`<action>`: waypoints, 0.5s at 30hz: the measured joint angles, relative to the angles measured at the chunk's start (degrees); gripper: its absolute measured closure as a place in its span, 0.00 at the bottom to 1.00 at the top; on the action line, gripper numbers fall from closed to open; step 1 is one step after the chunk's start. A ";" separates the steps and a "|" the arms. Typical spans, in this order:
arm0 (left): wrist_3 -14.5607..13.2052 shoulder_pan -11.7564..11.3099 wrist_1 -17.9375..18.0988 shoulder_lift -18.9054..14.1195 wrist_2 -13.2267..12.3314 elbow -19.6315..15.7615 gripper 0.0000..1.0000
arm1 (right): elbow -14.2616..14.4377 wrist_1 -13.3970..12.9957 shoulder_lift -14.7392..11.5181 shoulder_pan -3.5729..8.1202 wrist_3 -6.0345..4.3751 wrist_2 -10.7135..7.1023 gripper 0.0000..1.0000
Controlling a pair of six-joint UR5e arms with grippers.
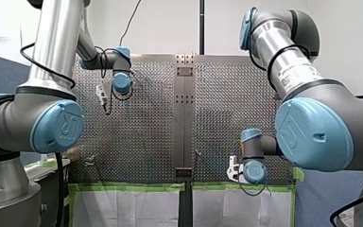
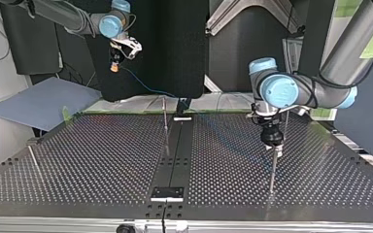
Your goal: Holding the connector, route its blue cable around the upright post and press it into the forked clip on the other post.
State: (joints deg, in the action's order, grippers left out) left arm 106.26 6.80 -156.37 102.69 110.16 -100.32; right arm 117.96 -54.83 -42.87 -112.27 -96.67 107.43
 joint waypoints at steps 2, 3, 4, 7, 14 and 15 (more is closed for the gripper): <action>0.00 0.10 0.00 0.00 0.00 -0.01 0.00 | -0.13 -1.09 0.70 0.06 0.14 -0.24 1.00; 0.00 0.16 0.00 0.00 0.00 -0.01 0.00 | -0.30 -1.56 1.07 0.09 0.17 -0.41 1.00; 0.00 0.21 0.00 0.00 0.00 -0.01 0.00 | -0.65 -2.20 1.62 0.11 0.21 -0.71 1.00; 0.00 0.35 -0.05 0.00 0.03 -0.01 0.00 | -1.91 -3.26 3.10 0.02 0.29 -1.87 1.00; -0.27 0.60 -0.08 -0.01 0.39 -0.02 0.00 | -4.18 -3.59 5.95 -0.75 1.66 -5.03 1.00; -0.30 0.63 -0.09 -0.01 0.41 -0.02 0.00 | -4.27 -3.87 6.10 -0.90 1.99 -5.45 1.00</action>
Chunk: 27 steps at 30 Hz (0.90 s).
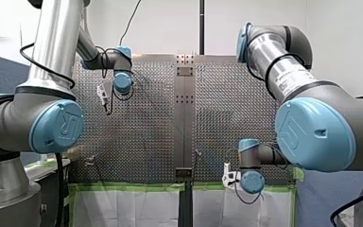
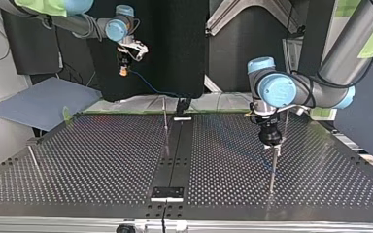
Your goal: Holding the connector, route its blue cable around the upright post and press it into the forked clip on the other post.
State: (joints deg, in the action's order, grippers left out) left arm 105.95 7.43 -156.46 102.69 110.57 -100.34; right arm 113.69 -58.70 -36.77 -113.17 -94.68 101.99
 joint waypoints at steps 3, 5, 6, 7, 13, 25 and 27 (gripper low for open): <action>-0.03 0.04 0.00 0.00 0.02 0.00 0.00 | -0.13 -0.66 0.22 -0.48 0.82 -1.12 1.00; -0.04 0.04 0.00 0.00 0.05 0.00 0.00 | -0.15 -0.89 0.23 -0.73 1.11 -1.52 1.00; -0.04 0.05 0.00 0.00 0.05 0.00 0.00 | -0.15 -1.02 0.23 -0.82 1.21 -1.67 1.00; -0.04 0.05 0.00 0.00 0.05 0.00 0.00 | -0.16 -1.29 0.23 -0.94 1.41 -1.97 1.00; -0.05 0.07 0.00 0.00 0.03 0.02 0.00 | -0.39 -2.29 0.24 -1.23 1.63 -4.53 1.00; -0.27 0.15 0.00 0.00 0.05 0.02 0.00 | -1.66 -5.31 0.22 -1.09 2.02 -10.20 1.00; -0.37 0.15 0.00 0.00 0.08 0.02 0.00 | -1.69 -6.17 0.19 -0.97 1.96 -10.90 1.00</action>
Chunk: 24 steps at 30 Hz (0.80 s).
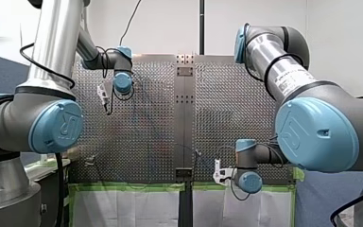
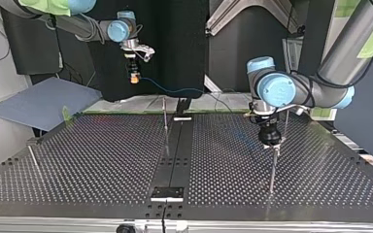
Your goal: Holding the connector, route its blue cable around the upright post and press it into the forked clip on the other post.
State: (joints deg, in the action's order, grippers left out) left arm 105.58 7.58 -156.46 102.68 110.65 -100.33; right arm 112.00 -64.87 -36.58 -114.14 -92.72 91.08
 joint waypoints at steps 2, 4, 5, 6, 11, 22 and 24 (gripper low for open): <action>-0.02 0.00 0.00 0.00 0.02 0.00 0.00 | -0.01 -0.91 -0.02 0.13 -0.30 -0.50 1.00; -0.06 0.02 -0.04 0.00 0.13 0.00 0.00 | 0.00 -1.41 -0.03 0.22 -0.54 -0.74 1.00; -0.10 0.02 -0.05 0.00 0.25 0.00 0.00 | 0.01 -1.53 -0.03 0.23 -0.60 -0.79 1.00; -0.20 0.02 -0.06 0.00 0.41 0.00 0.00 | 0.01 -1.60 -0.03 0.25 -0.65 -0.83 1.00; -0.56 0.01 -0.07 0.00 0.77 0.00 0.00 | -0.04 -1.91 0.02 0.49 -1.41 -1.11 1.00; -0.74 0.00 -0.11 0.00 0.83 0.03 0.00 | -0.74 -2.86 2.16 0.77 -1.27 -0.49 1.00; -0.80 0.00 -0.14 0.00 0.83 0.02 0.00 | -1.42 -3.21 3.04 0.81 -1.08 0.07 1.00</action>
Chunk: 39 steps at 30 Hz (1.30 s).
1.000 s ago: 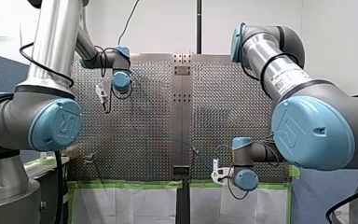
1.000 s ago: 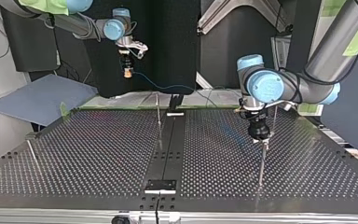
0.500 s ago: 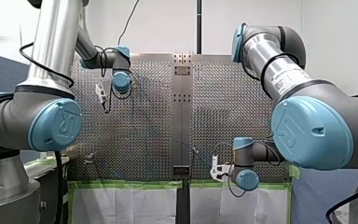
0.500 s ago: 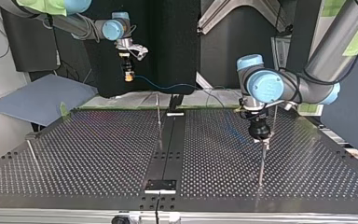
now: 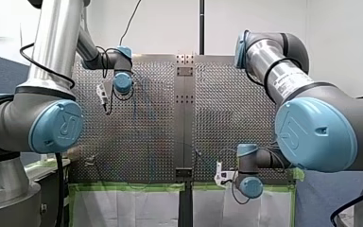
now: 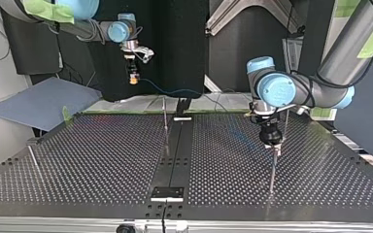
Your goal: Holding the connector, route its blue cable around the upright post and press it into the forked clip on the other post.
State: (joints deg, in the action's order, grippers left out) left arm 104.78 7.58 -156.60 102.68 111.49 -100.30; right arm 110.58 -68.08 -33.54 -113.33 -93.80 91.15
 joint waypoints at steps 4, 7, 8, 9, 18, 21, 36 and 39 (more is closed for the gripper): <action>-0.36 0.00 -0.03 0.01 0.05 0.00 0.00 | -1.59 -1.55 2.05 0.05 0.14 1.23 1.00; -0.51 0.00 -0.03 0.00 0.31 0.02 0.00 | -2.17 -3.02 3.61 0.05 0.13 1.62 1.00; -0.54 0.00 -0.03 0.01 0.41 0.02 0.00 | -2.26 -3.51 4.11 0.05 0.12 1.66 1.00; -0.57 0.00 -0.03 0.00 0.52 0.03 0.00 | -2.36 -3.88 4.59 0.06 0.13 1.69 1.00; -0.63 0.00 -0.03 0.00 0.70 0.03 0.00 | -2.92 -4.55 8.93 -0.37 0.26 1.62 1.00; -0.66 0.00 -0.03 0.00 0.84 0.02 0.00 | -2.94 -4.54 10.37 -0.42 0.27 1.59 1.00; -0.81 0.00 -0.17 0.00 1.14 0.02 0.00 | -3.36 -3.90 14.38 -0.29 2.87 1.75 1.00; -0.81 0.00 -0.14 0.00 1.14 0.02 0.00 | -3.34 -3.18 13.33 -0.22 3.48 1.80 1.00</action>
State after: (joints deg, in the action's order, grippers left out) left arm 103.97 7.58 -156.74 102.69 112.63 -100.28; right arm 107.25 -71.26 -20.21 -113.56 -90.33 92.95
